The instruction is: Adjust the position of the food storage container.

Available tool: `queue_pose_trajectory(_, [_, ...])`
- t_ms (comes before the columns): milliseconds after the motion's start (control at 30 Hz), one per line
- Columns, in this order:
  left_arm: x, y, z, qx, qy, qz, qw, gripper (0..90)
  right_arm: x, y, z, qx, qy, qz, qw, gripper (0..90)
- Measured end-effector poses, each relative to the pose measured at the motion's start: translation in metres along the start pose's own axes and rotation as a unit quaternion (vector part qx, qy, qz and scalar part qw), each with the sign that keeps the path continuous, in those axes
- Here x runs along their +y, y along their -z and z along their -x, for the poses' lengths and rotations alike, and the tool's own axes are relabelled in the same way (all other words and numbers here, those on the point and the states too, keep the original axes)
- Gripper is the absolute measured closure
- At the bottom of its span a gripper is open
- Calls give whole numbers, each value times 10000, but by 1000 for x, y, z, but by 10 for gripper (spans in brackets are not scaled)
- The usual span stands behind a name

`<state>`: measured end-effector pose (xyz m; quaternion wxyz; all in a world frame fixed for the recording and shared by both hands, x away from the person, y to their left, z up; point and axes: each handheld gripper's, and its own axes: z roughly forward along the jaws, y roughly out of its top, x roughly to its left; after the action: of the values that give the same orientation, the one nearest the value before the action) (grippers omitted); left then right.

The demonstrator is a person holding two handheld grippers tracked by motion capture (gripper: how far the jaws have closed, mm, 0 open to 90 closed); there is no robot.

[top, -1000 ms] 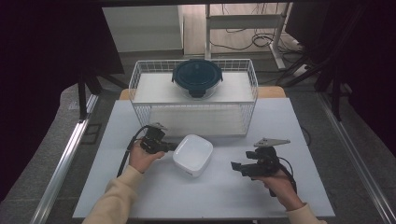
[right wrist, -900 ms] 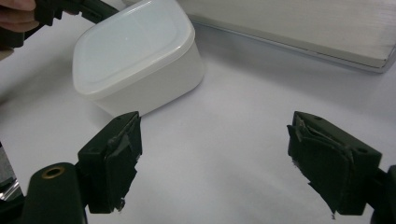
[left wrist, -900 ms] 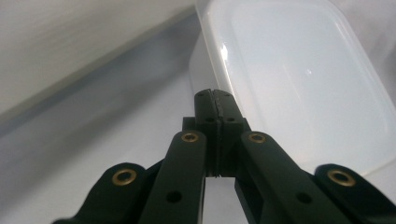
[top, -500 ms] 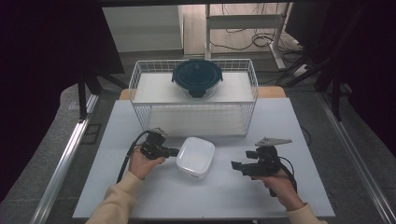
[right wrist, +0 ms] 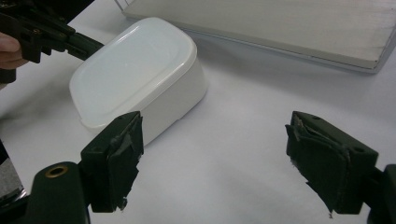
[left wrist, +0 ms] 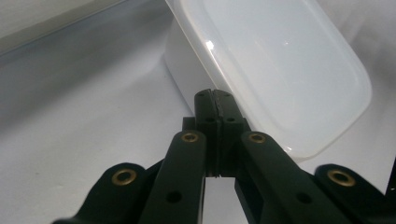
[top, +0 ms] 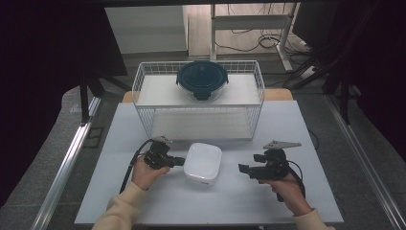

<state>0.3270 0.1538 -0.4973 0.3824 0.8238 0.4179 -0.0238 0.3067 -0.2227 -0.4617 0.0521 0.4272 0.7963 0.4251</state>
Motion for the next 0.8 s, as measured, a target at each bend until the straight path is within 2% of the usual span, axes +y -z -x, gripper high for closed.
queue_pose_trajectory(133, [-2, -1, 2, -20, 36, 22, 10000, 900, 0, -2, 1, -21, -2, -24, 10000, 187])
queue_pose_trajectory(300, [-5, -6, 10, -73, -72, -114, 9999, 900, -1, -3, 1, -40, -3, -44, 10000, 187])
queue_pose_trajectory(567, [-7, -10, 23, -182, -142, -181, 9996, 900, -1, -2, 1, -11, -18, -15, 10000, 187])
queue_pose_trajectory(800, [-6, -13, 27, -276, -175, -222, 9992, 900, -1, -2, 2, -15, -58, -3, 10000, 187])
